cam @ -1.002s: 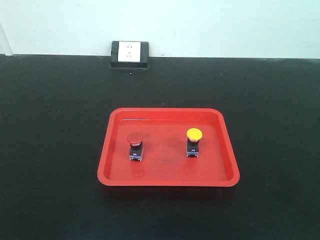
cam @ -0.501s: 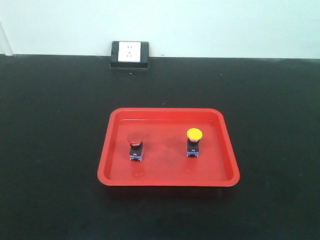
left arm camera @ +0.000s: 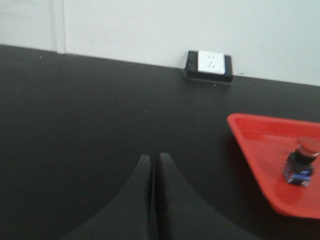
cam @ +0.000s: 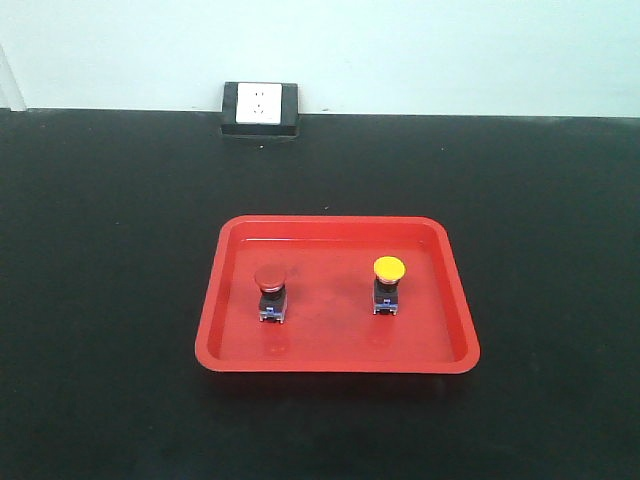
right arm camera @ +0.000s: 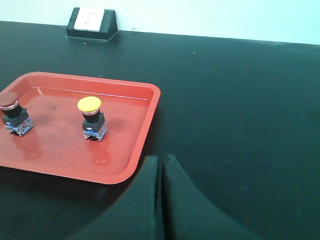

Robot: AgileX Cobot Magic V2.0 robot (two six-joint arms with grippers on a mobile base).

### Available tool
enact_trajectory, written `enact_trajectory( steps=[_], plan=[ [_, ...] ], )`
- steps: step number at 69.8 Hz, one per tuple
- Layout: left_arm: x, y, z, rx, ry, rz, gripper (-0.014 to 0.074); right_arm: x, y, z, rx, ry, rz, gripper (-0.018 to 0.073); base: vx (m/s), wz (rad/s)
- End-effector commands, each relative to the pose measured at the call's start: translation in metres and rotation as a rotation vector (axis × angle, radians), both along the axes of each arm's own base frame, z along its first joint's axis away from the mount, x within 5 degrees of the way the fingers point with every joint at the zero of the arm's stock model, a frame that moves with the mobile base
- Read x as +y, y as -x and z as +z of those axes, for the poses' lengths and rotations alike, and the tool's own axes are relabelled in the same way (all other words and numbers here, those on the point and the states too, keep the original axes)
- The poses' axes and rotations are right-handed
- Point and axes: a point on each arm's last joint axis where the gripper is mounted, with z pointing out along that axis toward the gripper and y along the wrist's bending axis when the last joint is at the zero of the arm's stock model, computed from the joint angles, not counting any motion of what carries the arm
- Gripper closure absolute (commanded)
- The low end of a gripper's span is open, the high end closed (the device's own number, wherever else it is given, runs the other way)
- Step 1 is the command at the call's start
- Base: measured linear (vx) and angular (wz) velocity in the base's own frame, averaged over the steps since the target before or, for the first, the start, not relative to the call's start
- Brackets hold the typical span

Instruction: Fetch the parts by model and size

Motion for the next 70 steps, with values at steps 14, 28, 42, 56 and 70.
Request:
enact_trajectory(
  steps=[14, 28, 42, 56, 70],
  plan=[
    [0.000, -0.008, -0.019, -0.135, 0.004, 0.006, 0.0603, 0.001, -0.001, 0.013, -0.080, 0.007, 0.019, 0.0566, 0.00, 0.00],
    [0.000, -0.008, -0.019, -0.134, 0.004, 0.006, 0.0603, 0.001, -0.002, 0.013, -0.082, 0.010, 0.018, 0.0566, 0.00, 0.00],
    [0.000, -0.008, -0.019, -0.134, 0.004, 0.006, 0.0603, 0.001, -0.002, 0.013, -0.083, 0.011, 0.018, 0.0566, 0.00, 0.00],
    [0.000, -0.008, -0.019, -0.134, 0.004, 0.006, 0.0603, 0.001, -0.002, 0.013, -0.083, 0.011, 0.018, 0.0566, 0.00, 0.00],
    [0.000, -0.008, -0.019, -0.134, 0.004, 0.006, 0.0603, 0.001, -0.002, 0.013, -0.083, 0.011, 0.018, 0.0566, 0.00, 0.00]
  ],
)
